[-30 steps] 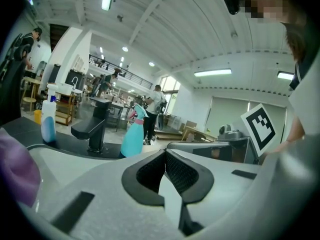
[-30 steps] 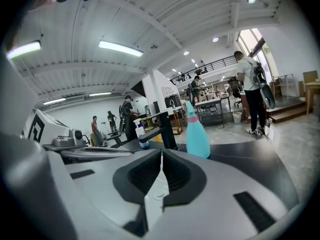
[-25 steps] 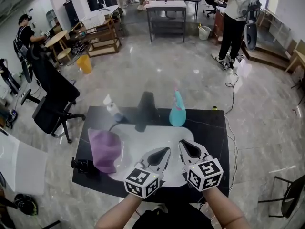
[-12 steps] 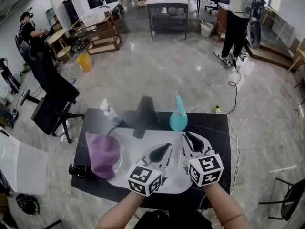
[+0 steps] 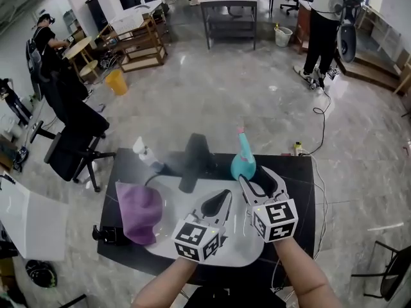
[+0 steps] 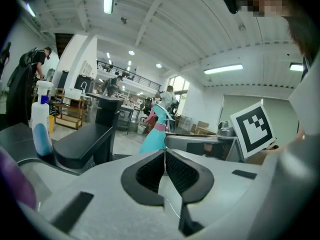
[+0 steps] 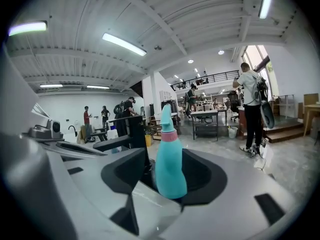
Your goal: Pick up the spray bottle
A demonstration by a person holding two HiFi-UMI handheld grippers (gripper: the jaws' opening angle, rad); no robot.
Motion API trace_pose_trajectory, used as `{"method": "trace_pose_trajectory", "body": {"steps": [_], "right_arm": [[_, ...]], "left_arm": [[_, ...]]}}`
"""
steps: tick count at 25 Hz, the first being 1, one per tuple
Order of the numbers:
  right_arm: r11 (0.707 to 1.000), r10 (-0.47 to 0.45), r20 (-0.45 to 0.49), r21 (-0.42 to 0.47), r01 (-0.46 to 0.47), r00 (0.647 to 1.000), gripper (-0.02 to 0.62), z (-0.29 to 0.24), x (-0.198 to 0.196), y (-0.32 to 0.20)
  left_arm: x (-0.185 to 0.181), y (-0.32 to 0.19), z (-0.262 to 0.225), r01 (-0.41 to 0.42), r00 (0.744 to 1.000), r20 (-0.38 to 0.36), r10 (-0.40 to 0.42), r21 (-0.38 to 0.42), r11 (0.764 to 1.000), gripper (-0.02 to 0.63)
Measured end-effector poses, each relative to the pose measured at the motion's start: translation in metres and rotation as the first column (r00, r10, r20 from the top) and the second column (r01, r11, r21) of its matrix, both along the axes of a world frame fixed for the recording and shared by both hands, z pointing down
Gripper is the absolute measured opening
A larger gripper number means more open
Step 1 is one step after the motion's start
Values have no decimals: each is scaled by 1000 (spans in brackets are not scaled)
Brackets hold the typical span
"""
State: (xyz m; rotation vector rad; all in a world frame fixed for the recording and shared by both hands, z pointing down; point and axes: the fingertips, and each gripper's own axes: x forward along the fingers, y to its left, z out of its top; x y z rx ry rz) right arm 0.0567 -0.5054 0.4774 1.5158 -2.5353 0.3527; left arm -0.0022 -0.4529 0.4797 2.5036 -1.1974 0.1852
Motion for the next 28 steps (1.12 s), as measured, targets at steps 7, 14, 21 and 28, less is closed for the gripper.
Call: {"method": "trace_pose_trajectory", "body": {"steps": [7, 14, 21, 28], "right_arm": [[997, -3, -68, 76, 8, 998, 229, -11, -3, -29], [996, -19, -92, 83, 27, 996, 245, -4, -12, -50], [995, 2, -147, 98, 12, 989, 245, 8, -20, -60], [995, 1, -159, 95, 15, 987, 245, 13, -25, -66]], "left_arm": [[-2, -18, 2, 32, 999, -2, -32, 15, 999, 8], [-4, -33, 5, 60, 998, 6, -60, 24, 998, 8], [-7, -40, 11, 77, 997, 15, -77, 25, 997, 8], [-10, -41, 14, 88, 996, 15, -88, 27, 996, 8]]}}
